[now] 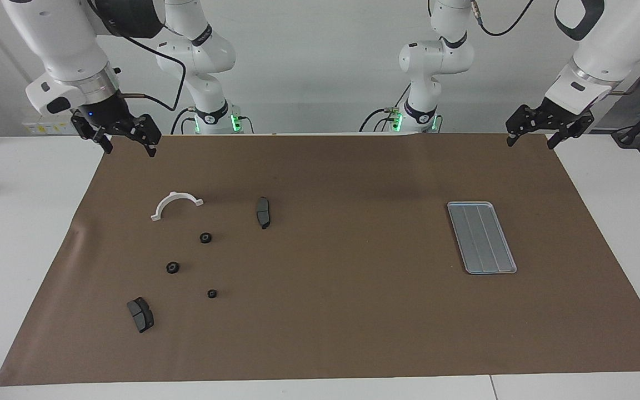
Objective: Place bearing gear from tray to pile
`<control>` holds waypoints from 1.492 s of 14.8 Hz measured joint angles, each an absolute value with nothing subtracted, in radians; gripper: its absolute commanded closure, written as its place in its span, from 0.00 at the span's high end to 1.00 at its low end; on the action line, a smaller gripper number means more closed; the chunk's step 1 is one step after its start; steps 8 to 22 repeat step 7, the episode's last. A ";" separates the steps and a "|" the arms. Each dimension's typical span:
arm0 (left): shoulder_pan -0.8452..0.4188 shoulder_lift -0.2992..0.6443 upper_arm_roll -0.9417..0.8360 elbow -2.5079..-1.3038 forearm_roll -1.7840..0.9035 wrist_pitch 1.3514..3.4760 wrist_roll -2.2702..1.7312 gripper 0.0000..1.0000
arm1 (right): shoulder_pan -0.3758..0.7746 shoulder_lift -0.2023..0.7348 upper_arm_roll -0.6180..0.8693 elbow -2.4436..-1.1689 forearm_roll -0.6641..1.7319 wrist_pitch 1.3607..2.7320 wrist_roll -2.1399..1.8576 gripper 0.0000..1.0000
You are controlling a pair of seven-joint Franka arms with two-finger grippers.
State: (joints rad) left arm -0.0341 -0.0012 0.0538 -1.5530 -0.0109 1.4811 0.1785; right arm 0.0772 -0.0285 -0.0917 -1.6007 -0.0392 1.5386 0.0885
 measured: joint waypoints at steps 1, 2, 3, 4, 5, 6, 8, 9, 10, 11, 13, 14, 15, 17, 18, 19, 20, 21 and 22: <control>-0.034 -0.001 0.054 -1.553 -0.011 1.481 0.179 1.00 | 0.077 -0.035 -0.093 -1.603 -0.039 1.534 0.088 1.00; -0.034 -0.001 0.054 -1.553 -0.011 1.481 0.179 1.00 | 0.078 -0.038 -0.093 -1.605 -0.039 1.534 0.088 1.00; -0.034 -0.001 0.054 -1.553 -0.011 1.481 0.179 1.00 | 0.078 -0.040 -0.093 -1.606 -0.039 1.534 0.088 1.00; -0.034 -0.001 0.054 -1.553 -0.011 1.481 0.179 1.00 | 0.078 -0.040 -0.093 -1.606 -0.039 1.534 0.088 1.00; -0.034 -0.001 0.054 -1.553 -0.011 1.481 0.178 1.00 | 0.079 -0.040 -0.093 -1.607 -0.039 1.534 0.088 1.00; -0.034 -0.001 0.054 -1.553 -0.011 1.481 0.179 1.00 | 0.079 -0.040 -0.093 -1.607 -0.039 1.534 0.088 1.00; -0.034 -0.001 0.054 -1.553 -0.011 1.481 0.179 1.00 | 0.079 -0.040 -0.093 -1.608 -0.039 1.534 0.088 1.00; -0.034 -0.001 0.054 -1.553 -0.011 1.481 0.179 1.00 | 0.079 -0.040 -0.093 -1.608 -0.039 1.534 0.088 1.00; -0.034 -0.001 0.054 -1.553 -0.011 1.481 0.179 1.00 | 0.079 -0.040 -0.093 -1.608 -0.039 1.534 0.088 1.00; -0.034 -0.001 0.054 -1.553 -0.011 1.481 0.179 1.00 | 0.079 -0.040 -0.093 -1.608 -0.039 1.534 0.088 1.00; -0.034 -0.001 0.054 -1.553 -0.011 1.481 0.179 1.00 | 0.079 -0.040 -0.093 -1.608 -0.039 1.534 0.088 1.00; -0.034 -0.001 0.054 -1.553 -0.011 1.481 0.179 1.00 | 0.079 -0.040 -0.093 -1.608 -0.039 1.534 0.088 1.00; -0.034 -0.001 0.054 -1.553 -0.011 1.481 0.179 1.00 | 0.079 -0.040 -0.093 -1.608 -0.039 1.534 0.088 1.00; -0.034 -0.001 0.054 -1.553 -0.011 1.481 0.179 1.00 | 0.079 -0.040 -0.093 -1.608 -0.039 1.534 0.088 1.00; -0.034 -0.001 0.054 -1.553 -0.011 1.481 0.179 1.00 | 0.079 -0.040 -0.093 -1.608 -0.039 1.534 0.088 1.00; -0.034 -0.001 0.054 -1.553 -0.011 1.481 0.179 1.00 | 0.079 -0.040 -0.093 -1.608 -0.039 1.534 0.088 1.00; -0.034 -0.001 0.054 -1.553 -0.011 1.481 0.179 1.00 | 0.079 -0.040 -0.093 -1.608 -0.039 1.534 0.088 1.00; -0.034 -0.001 0.054 -1.553 -0.011 1.481 0.179 1.00 | 0.079 -0.040 -0.093 -1.608 -0.039 1.534 0.088 1.00; -0.034 -0.001 0.054 -1.553 -0.011 1.481 0.179 1.00 | 0.079 -0.040 -0.093 -1.608 -0.039 1.534 0.088 1.00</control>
